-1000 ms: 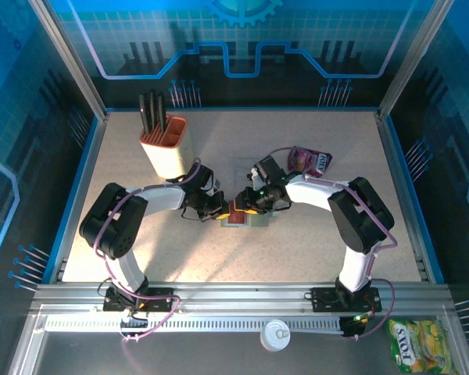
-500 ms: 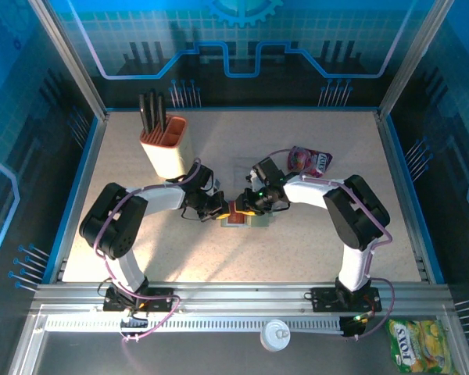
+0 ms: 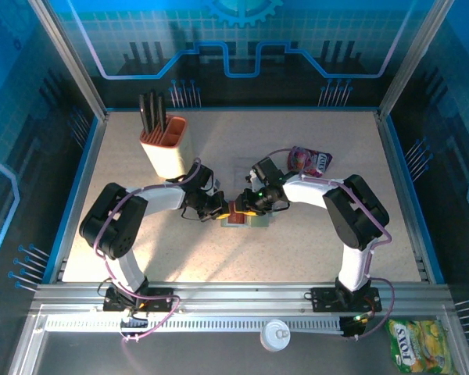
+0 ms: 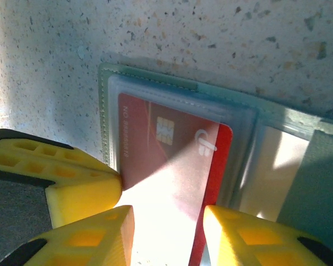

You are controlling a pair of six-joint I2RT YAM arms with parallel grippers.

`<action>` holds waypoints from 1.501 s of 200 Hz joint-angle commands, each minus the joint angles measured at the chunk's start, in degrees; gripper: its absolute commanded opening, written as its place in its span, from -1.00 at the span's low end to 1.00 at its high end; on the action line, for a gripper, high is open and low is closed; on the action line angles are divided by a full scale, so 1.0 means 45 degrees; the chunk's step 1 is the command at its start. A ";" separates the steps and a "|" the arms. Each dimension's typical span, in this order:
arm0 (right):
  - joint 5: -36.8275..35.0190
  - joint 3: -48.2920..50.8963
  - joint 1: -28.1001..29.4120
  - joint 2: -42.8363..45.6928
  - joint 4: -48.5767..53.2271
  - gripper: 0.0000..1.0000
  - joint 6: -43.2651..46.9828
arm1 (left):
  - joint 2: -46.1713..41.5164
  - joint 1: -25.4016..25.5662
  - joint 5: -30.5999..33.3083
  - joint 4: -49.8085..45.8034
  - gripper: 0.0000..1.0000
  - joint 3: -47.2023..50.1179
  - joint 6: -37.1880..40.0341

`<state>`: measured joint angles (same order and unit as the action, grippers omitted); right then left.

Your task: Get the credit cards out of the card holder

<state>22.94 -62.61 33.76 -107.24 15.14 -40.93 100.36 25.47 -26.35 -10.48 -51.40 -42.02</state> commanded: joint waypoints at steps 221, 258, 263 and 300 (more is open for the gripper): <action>0.0063 0.0055 0.0115 0.0434 0.0056 -0.04 -0.0298 | 0.0626 -0.0173 0.0107 -0.1817 -0.97 -0.1553 0.0766; 0.0349 -0.0024 0.0115 0.0256 -0.0033 -0.02 -0.0334 | 0.0802 -0.0180 0.0069 -0.1714 -1.00 -0.1353 0.0646; 0.0371 -0.0013 0.0115 0.0239 -0.0044 -0.02 -0.0350 | 0.0813 -0.0178 0.0097 -0.1732 -1.00 -0.1335 0.0660; 0.0410 0.0010 0.0115 0.0156 -0.0120 -0.01 -0.0377 | 0.0896 -0.0188 0.0298 -0.1769 -1.00 -0.1167 0.0724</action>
<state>23.22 -62.98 33.80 -105.71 15.31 -42.04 103.68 24.91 -25.28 -17.34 -57.71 -39.90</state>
